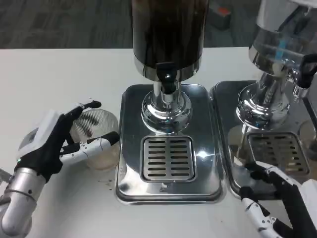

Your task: Grasp the cup under the faucet to collect the drink, then remove the cup.

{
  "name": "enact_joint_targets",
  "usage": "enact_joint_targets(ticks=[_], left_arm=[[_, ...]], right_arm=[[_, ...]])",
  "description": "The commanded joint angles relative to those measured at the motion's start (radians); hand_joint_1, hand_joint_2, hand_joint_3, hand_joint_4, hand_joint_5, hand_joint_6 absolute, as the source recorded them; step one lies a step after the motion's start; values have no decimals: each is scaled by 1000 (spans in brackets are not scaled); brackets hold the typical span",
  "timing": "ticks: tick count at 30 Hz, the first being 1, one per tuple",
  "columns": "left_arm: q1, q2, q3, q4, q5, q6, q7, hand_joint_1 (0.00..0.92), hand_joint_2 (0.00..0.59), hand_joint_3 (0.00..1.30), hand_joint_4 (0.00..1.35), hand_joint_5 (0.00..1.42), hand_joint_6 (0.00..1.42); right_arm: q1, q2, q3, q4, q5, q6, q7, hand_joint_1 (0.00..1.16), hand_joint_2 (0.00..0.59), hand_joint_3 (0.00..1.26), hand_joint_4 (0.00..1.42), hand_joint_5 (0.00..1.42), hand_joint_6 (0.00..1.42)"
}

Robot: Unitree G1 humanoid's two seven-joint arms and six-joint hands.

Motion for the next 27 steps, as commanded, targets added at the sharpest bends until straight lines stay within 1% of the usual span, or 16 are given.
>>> enact_joint_targets(ticks=[1, 4, 8, 13, 18, 27], left_arm=[[-5, -6, -23, 18, 32, -3, 16, 169, 29, 172, 349, 512, 802], [-2, 6, -28, 18, 46, -4, 32, 131, 10, 103, 322, 491, 784], [0, 20, -39, 18, 61, -10, 28, 139, 0, 14, 275, 463, 740], [3, 34, -53, 16, 64, -14, 21, 139, 0, 0, 245, 438, 710], [-1, 45, -66, 18, 70, -4, 8, 229, 17, 0, 240, 448, 710], [-6, 54, -86, 25, 75, 3, 16, 347, 43, 0, 309, 557, 874]], right_arm=[[0, 1, -10, 2, 10, -5, -7, 240, 404, 300, 309, 272, 403], [0, 1, -10, 2, 11, -3, -6, 238, 404, 301, 309, 272, 402], [2, 2, -11, 1, 13, -2, -5, 236, 404, 307, 309, 272, 402], [6, 5, -12, -2, 17, 0, -4, 238, 412, 321, 309, 272, 401], [11, 8, -14, -5, 21, 1, -3, 248, 408, 333, 309, 287, 401], [16, 13, -18, -8, 24, 2, 0, 257, 411, 342, 316, 288, 401]])
